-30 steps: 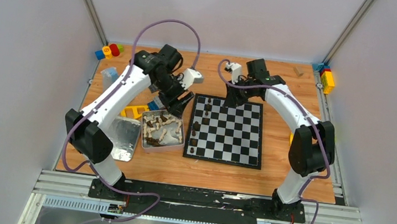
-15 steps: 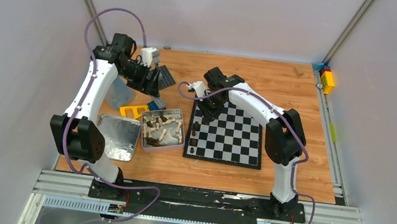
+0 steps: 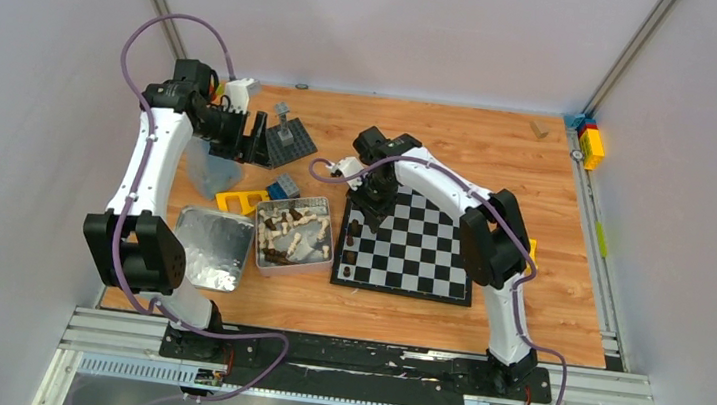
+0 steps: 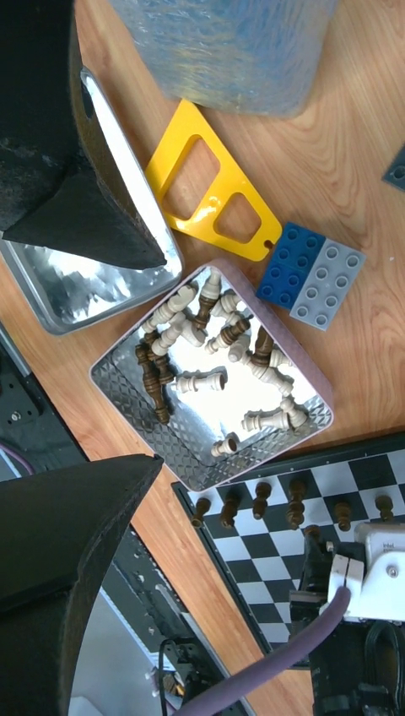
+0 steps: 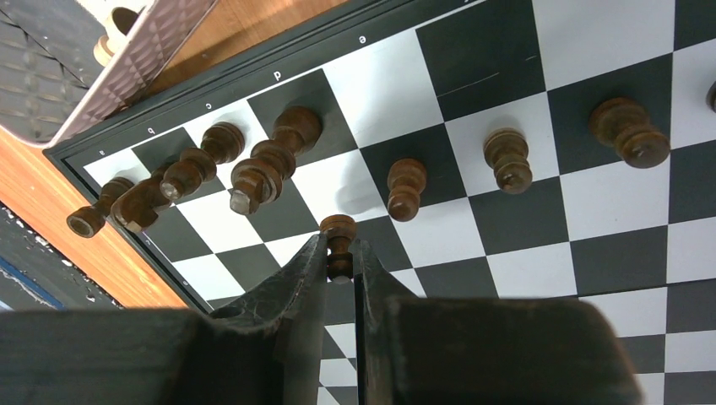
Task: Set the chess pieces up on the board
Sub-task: Place the chess piece on the chessboard.
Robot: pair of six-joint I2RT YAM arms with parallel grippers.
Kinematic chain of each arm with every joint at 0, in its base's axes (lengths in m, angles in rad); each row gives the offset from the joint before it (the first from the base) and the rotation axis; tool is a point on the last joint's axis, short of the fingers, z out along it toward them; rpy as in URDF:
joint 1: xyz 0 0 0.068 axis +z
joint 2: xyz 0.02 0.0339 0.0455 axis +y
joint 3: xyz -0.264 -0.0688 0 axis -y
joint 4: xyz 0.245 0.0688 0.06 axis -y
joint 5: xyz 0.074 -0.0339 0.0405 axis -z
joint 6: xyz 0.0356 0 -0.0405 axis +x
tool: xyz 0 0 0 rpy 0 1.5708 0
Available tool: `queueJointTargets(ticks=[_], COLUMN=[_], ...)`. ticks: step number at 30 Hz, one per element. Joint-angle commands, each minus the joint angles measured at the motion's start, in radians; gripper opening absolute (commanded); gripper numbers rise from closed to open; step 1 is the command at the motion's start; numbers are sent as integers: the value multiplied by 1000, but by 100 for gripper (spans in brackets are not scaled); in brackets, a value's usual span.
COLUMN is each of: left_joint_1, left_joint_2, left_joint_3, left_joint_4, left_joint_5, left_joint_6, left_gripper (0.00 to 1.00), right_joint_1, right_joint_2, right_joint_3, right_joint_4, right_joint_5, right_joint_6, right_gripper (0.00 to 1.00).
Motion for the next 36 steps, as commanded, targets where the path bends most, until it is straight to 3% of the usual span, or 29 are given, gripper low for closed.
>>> queueJointTargets(ticks=[1,22,36], left_joint_1=[-1,0,0], left_joint_2=[-38,-34,-33], left_joint_3=[-2,-6,-13], left_joint_4=[18,9,6], left_joint_5=[32,45,49], left_joint_6=[-11,-6,-2], left_gripper=[88,91,93], right_joint_1=[19,37,41], right_joint_2=[26,66,67], right_joint_3=[63,90,89], right_joint_4=[-22,-24,-15], right_joint_5=[30,63,50], right_joint_6=[-7,-1,26], right_gripper=[0,1,13])
